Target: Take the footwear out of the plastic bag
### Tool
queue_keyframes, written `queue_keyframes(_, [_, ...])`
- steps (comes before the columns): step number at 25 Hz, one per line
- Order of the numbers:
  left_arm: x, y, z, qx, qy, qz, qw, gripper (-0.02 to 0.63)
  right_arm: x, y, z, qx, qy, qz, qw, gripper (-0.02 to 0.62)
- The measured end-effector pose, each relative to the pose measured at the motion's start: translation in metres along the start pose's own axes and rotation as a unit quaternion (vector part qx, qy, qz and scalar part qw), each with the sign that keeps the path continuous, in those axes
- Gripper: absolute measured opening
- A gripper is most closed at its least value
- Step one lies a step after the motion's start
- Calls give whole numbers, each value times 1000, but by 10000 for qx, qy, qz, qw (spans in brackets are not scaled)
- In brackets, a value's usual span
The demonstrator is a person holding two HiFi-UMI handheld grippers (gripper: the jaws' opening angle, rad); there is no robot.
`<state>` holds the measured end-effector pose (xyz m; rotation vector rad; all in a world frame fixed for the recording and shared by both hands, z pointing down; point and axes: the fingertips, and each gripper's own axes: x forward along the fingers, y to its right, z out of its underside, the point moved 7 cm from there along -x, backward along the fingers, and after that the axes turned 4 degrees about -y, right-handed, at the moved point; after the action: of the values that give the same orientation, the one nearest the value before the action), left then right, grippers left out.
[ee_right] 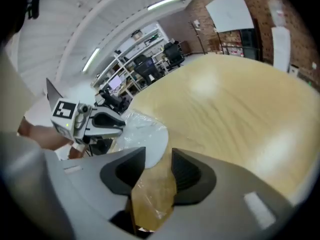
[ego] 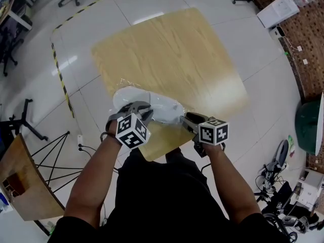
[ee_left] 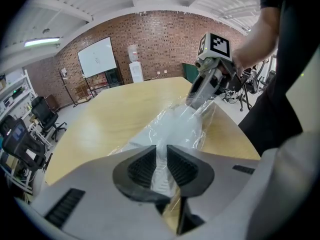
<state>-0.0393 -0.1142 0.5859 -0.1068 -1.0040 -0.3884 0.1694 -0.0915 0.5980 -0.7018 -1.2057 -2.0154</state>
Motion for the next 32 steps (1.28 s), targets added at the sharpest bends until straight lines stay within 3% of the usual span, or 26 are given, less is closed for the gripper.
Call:
queue_keyframes(6, [1,-2,0,70,-15,-84,9999,67,19,0,-2,580,-49,-163,9982,124])
queue_keyframes(11, [-2,-3,2,74,-64,-91,9999,58,1,11,-8,1330,445,-584,9884,52])
queue_keyframes(19, [-4,-6,4,113,-71,-122,9998,38,-20,24,-11,1297,635,-609,9876,40])
queue_keyframes(32, [-6,-2,-2,840,-353,-146,9957,31,-41,30,-12,1202,840,-502,9879,37])
